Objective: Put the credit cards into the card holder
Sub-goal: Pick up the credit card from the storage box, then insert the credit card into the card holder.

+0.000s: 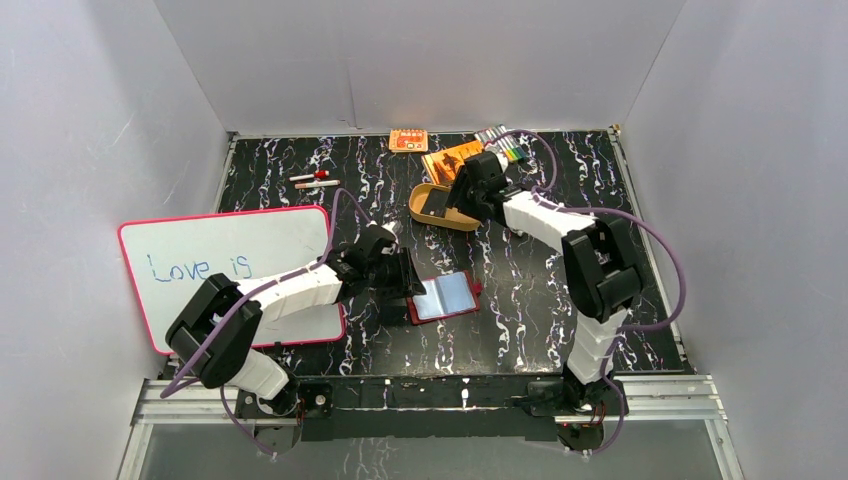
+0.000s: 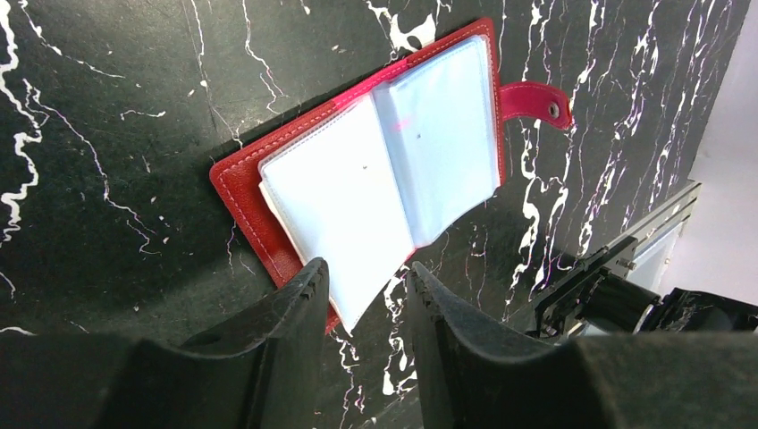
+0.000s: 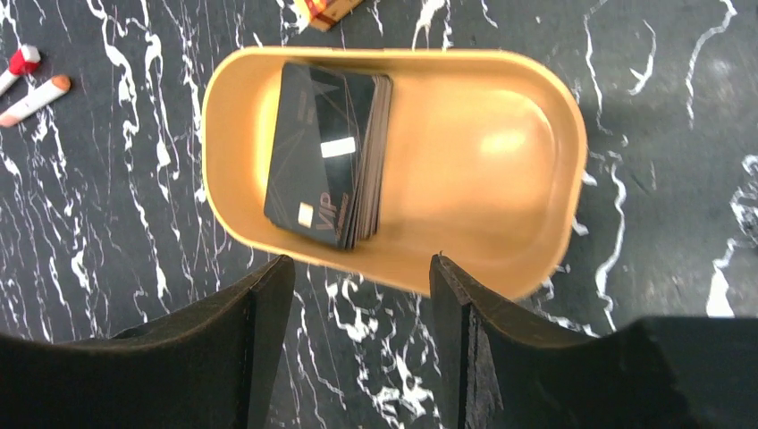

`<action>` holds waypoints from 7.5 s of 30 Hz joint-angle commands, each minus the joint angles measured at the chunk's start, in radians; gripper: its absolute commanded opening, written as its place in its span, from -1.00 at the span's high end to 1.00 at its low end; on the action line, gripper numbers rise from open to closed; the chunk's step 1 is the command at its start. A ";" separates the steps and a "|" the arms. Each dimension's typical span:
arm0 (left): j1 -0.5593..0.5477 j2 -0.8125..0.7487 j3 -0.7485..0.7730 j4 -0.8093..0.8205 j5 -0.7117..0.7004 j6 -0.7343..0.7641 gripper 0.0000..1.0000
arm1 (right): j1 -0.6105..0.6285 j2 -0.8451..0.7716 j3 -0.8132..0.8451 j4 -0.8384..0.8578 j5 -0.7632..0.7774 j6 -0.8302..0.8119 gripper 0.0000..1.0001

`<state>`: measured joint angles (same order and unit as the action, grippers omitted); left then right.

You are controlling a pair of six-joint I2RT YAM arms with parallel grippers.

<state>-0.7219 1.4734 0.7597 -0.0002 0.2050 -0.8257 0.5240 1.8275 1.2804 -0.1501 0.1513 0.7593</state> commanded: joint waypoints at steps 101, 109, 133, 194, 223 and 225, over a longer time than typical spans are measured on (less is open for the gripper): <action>0.003 -0.042 0.019 -0.021 -0.034 0.020 0.38 | -0.061 0.013 -0.006 0.221 -0.144 0.048 1.00; 0.003 -0.063 0.046 -0.050 -0.053 0.026 0.38 | -0.086 -0.082 0.029 0.099 -0.182 0.204 1.00; -0.065 -0.187 0.107 -0.160 -0.127 0.092 0.28 | -0.127 -0.528 -0.151 -0.236 -0.493 -0.302 1.00; -0.175 0.041 0.121 -0.070 -0.271 0.074 0.44 | -0.063 -0.673 -0.713 0.286 -0.498 -0.017 1.00; -0.169 0.186 0.070 -0.117 -0.353 0.036 0.81 | -0.052 -0.435 -0.773 0.390 -0.518 0.018 1.00; -0.169 0.182 0.069 -0.115 -0.351 0.035 0.81 | -0.049 -0.425 -0.773 0.398 -0.521 0.024 1.00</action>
<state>-0.8925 1.6402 0.8642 -0.0887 -0.1253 -0.7872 0.4664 1.3907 0.5091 0.1959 -0.3614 0.7719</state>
